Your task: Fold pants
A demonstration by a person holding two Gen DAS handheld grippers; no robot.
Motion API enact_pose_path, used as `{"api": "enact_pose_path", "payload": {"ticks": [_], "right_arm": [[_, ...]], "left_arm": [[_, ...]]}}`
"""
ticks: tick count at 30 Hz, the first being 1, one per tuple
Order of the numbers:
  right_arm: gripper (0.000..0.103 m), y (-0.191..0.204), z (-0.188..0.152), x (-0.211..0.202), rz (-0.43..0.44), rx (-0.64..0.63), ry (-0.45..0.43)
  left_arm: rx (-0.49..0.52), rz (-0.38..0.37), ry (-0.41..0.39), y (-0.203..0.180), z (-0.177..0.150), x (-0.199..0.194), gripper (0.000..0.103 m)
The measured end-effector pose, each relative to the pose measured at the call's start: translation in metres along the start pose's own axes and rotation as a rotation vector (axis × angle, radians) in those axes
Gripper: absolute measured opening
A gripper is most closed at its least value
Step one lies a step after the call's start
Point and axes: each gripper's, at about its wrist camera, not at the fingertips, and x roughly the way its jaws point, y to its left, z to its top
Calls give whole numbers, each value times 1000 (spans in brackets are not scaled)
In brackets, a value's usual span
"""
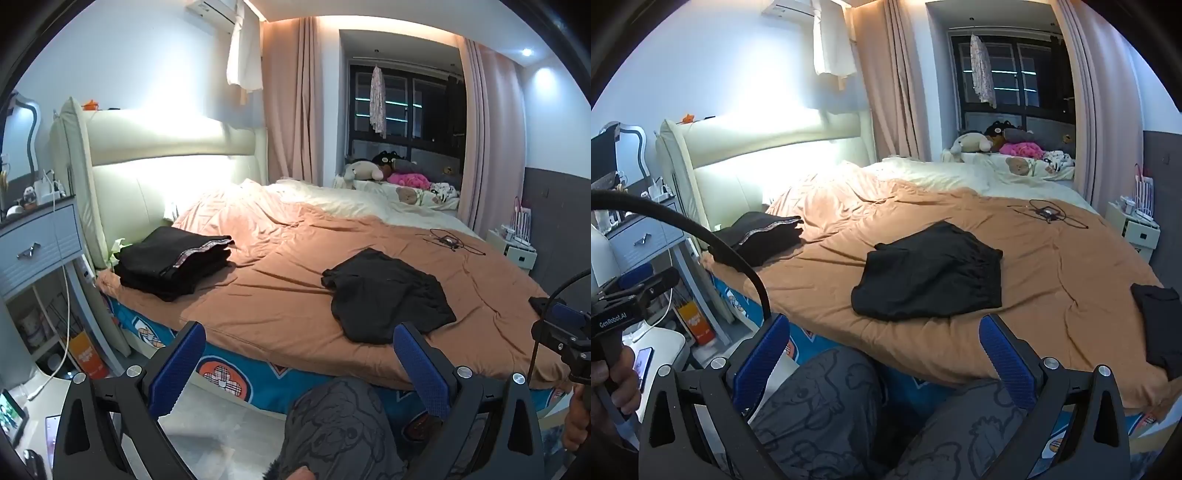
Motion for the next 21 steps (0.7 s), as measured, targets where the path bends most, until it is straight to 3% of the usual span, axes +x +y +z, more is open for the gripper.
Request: {"api": "enact_pose_path", "payload": {"ticks": [11, 21], "right_arm": [[103, 4, -1, 1, -28, -40, -4], [103, 8, -1, -1, -35, -34, 2]], "left_arm": [[8, 4, -19, -18, -7, -9, 103], [-11, -22, -4, -1, -3, -4, 102]]}}
